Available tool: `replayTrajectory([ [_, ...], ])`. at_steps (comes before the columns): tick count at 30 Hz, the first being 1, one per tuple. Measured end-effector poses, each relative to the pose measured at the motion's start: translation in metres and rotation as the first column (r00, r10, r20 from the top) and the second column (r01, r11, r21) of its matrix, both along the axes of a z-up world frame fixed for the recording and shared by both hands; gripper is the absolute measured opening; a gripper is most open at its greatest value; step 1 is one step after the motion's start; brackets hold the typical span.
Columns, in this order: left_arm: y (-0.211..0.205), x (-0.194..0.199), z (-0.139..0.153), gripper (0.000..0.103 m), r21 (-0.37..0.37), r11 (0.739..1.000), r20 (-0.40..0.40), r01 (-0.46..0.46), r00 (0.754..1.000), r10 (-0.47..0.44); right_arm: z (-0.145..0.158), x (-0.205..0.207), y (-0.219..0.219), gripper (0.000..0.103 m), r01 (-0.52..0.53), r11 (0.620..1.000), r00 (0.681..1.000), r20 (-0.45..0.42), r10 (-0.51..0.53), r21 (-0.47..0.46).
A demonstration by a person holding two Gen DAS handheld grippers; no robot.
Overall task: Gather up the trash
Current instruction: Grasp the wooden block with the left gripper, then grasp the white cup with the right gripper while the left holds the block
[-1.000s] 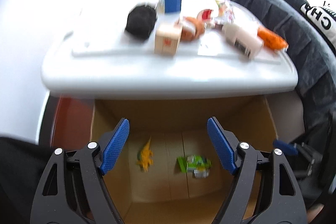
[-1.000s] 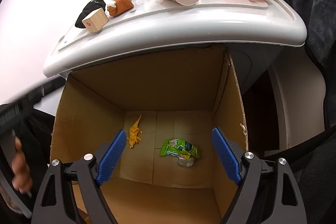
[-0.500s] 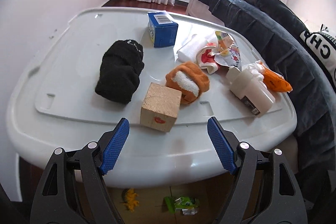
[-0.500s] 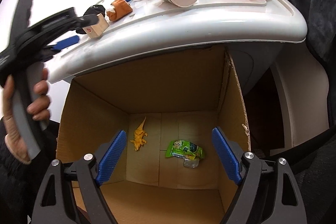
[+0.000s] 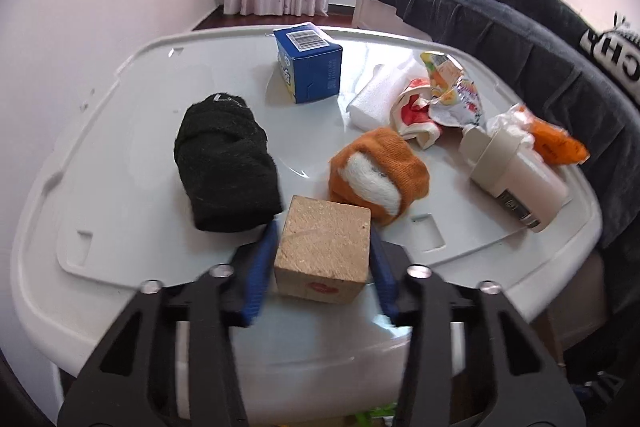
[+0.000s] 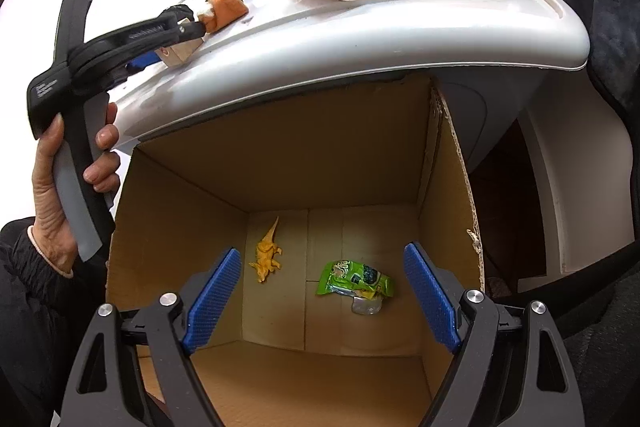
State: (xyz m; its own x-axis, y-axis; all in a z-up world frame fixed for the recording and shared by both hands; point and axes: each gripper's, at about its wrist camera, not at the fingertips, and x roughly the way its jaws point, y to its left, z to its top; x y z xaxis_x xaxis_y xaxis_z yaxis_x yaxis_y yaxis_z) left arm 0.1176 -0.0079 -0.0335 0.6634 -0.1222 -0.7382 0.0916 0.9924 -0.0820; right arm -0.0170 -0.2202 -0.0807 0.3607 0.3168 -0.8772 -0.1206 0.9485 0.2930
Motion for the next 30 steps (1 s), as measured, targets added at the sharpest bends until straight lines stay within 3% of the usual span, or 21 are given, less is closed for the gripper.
replayTrajectory([
  [3, -0.011, 0.0, -0.002, 0.035, 0.084, 0.996, 0.023, 0.006, 1.0, -0.008, 0.0, 0.001, 0.001, 0.082, 0.002, 1.0, 1.0, -0.001, -0.002, -0.004],
  [9, -0.01, -0.009, 0.006, 0.034, 0.109, 0.994, 0.031, -0.016, 0.999, 0.013, -0.001, 0.0, -0.001, 0.082, 0.02, 1.0, 1.0, -0.002, -0.02, 0.002],
  [17, 0.001, -0.065, 0.06, 0.034, 0.01, 0.998, 0.006, -0.06, 0.998, 0.06, 0.019, 0.006, -0.007, 0.082, 0.024, 0.999, 0.999, 0.029, -0.025, 0.04],
  [21, 0.006, -0.106, 0.068, 0.034, 0.015, 0.994, -0.001, -0.105, 0.994, 0.105, 0.05, 0.031, -0.004, 0.082, -0.003, 1.0, 0.992, 0.123, 0.006, -0.029],
  [26, 0.004, -0.13, 0.048, 0.034, 0.022, 0.992, -0.015, -0.121, 0.993, 0.121, 0.086, 0.088, 0.005, 0.086, -0.016, 0.988, 0.962, 0.267, 0.057, -0.155],
  [30, -0.004, -0.128, 0.037, 0.034, 0.027, 0.996, -0.038, -0.083, 0.996, 0.084, 0.091, 0.134, 0.017, 0.086, -0.065, 0.968, 0.954, 0.268, 0.131, -0.243],
])
